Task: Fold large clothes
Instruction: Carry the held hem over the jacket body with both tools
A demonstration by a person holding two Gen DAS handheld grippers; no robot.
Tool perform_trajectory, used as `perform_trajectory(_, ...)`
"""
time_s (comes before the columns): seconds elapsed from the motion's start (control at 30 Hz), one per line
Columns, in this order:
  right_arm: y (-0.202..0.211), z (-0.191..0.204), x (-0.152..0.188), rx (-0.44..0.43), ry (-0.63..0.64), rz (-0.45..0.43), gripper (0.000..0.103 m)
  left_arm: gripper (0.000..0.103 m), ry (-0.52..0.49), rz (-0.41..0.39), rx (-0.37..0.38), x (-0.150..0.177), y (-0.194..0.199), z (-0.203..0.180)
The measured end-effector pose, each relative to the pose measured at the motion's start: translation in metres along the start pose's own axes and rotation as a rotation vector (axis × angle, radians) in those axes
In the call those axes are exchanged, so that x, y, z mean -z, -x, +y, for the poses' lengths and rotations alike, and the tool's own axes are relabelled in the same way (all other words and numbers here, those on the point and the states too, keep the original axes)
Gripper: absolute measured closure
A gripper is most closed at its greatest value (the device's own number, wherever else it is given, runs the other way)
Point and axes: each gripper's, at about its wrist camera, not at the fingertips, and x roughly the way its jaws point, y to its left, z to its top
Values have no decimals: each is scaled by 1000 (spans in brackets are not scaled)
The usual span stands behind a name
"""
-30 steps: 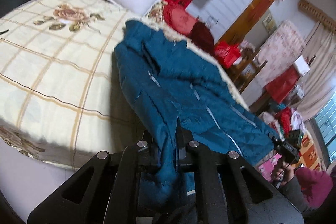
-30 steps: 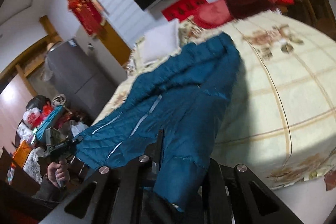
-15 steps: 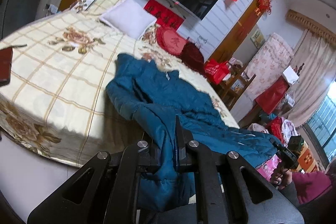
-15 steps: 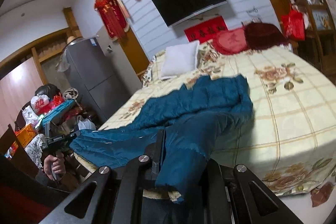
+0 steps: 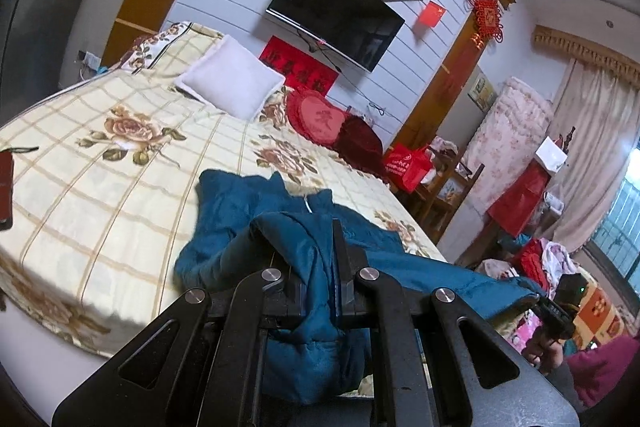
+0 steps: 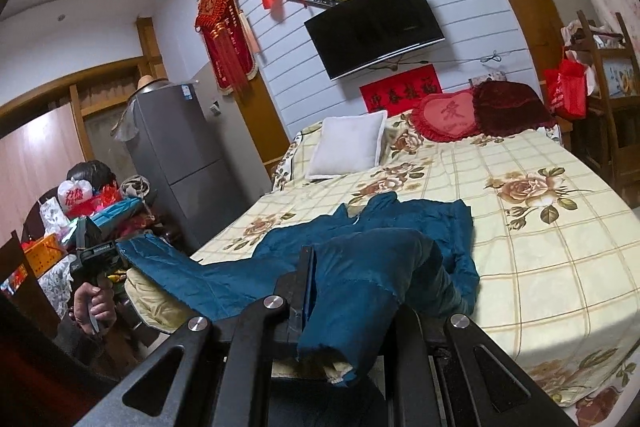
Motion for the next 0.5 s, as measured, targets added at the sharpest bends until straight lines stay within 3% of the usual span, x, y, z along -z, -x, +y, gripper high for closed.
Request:
perform_trajectory(0.13,-9,-8,-4,12,-16,-10,91,96,-25,-3,-20,-9,-22,3)
perform_trajectory(0.5,-65,-19,-37,67,9,-71,91,96,-58,-6,-180,-25,-88,22)
